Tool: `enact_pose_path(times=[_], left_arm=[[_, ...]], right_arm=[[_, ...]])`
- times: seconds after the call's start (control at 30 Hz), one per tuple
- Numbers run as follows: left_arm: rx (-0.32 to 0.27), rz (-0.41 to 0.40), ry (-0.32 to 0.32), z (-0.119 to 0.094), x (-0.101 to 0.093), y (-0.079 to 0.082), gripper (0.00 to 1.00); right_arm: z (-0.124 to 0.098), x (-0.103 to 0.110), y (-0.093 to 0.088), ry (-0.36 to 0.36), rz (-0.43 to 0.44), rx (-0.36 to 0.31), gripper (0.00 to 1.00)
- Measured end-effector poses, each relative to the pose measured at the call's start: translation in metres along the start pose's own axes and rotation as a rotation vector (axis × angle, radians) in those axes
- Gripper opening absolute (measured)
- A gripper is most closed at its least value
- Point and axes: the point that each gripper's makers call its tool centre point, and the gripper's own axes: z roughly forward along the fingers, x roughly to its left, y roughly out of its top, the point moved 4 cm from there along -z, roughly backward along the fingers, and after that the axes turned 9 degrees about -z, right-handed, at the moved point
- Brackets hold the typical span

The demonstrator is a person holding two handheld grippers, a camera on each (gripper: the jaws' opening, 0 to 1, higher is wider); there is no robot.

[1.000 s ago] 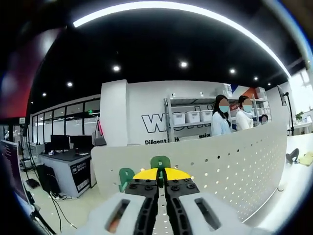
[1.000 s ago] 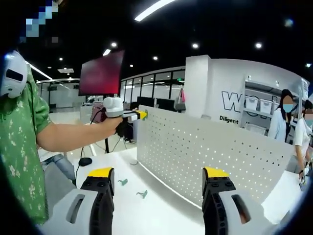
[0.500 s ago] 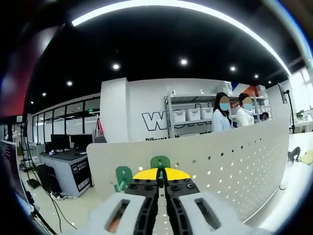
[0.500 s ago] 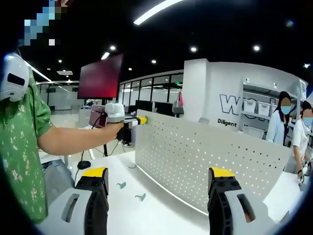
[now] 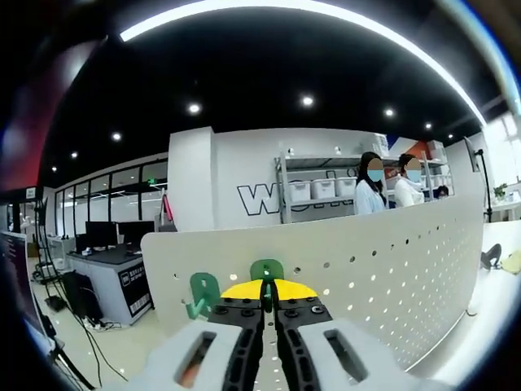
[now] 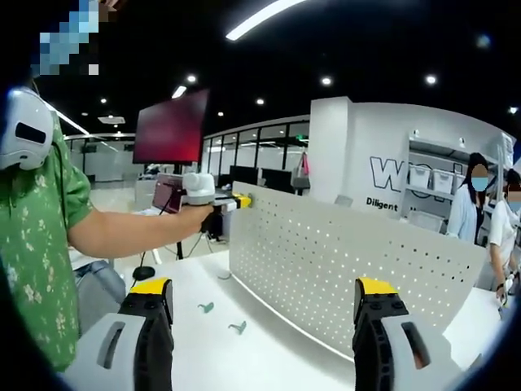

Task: Insert the hook assembly into the mounting plate slot until the hook locks in place.

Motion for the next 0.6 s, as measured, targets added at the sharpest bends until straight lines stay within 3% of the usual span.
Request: enact_pose_path(times=[0.6], left_arm=[[-0.007,0.000,0.000,0.0012,0.0007,-0.0003,0.03]], right_arm=[[0.0029,0.0015,-0.0011,0.009,-0.007,0.013,0.94]])
